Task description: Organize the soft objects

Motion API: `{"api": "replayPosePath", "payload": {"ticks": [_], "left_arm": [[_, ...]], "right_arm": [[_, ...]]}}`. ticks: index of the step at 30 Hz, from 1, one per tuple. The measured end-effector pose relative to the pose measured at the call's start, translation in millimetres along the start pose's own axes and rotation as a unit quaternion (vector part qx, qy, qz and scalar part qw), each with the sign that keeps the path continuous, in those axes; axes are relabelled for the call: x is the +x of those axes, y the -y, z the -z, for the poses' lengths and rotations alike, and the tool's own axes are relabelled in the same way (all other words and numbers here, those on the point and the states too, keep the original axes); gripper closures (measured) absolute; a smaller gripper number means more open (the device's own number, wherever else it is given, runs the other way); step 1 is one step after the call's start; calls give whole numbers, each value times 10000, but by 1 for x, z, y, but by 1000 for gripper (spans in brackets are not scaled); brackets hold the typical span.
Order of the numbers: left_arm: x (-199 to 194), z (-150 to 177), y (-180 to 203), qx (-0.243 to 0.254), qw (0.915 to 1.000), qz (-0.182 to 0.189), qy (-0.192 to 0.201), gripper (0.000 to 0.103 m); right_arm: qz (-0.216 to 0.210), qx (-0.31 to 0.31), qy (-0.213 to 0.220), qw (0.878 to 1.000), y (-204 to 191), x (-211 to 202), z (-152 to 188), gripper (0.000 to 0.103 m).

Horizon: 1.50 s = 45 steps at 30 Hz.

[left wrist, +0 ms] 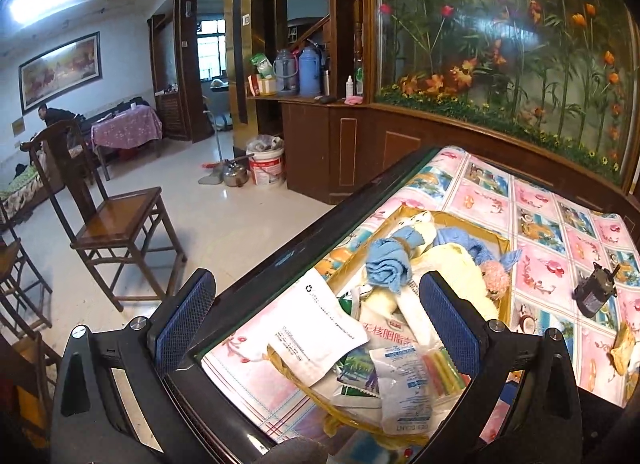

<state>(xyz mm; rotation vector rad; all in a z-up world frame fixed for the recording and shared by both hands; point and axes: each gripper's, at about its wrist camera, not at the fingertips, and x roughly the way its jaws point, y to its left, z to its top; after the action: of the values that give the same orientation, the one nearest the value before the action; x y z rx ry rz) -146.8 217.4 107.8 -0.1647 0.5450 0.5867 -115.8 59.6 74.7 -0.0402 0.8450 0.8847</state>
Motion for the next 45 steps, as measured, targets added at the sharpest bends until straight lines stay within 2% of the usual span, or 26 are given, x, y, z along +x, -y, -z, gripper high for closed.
{"api": "replayPosePath", "payload": {"ticks": [28, 31, 34, 36, 40, 45], "left_arm": [[11, 7, -10, -136, 9993, 132, -337, 0], [10, 9, -12, -210, 9985, 337, -374, 0], [11, 11, -8, -182, 9942, 902, -555, 0], [11, 12, -3, -121, 9912, 1129, -683, 0], [0, 17, 23, 475, 9849, 1462, -790, 0], [-20, 26, 62, 1042, 9711, 1993, -797, 0]], "right_arm": [[-51, -122, -152, 9998, -12, 7, 10, 31], [-37, -84, -188, 9998, -8, 7, 13, 31], [-24, 12, -163, 9999, -2, 4, 17, 31], [-19, 106, -146, 9998, 4, 0, 19, 31], [121, 283, 3, 9995, 25, -18, 26, 31], [446, 871, 339, 9946, 78, -61, 42, 31]]}}
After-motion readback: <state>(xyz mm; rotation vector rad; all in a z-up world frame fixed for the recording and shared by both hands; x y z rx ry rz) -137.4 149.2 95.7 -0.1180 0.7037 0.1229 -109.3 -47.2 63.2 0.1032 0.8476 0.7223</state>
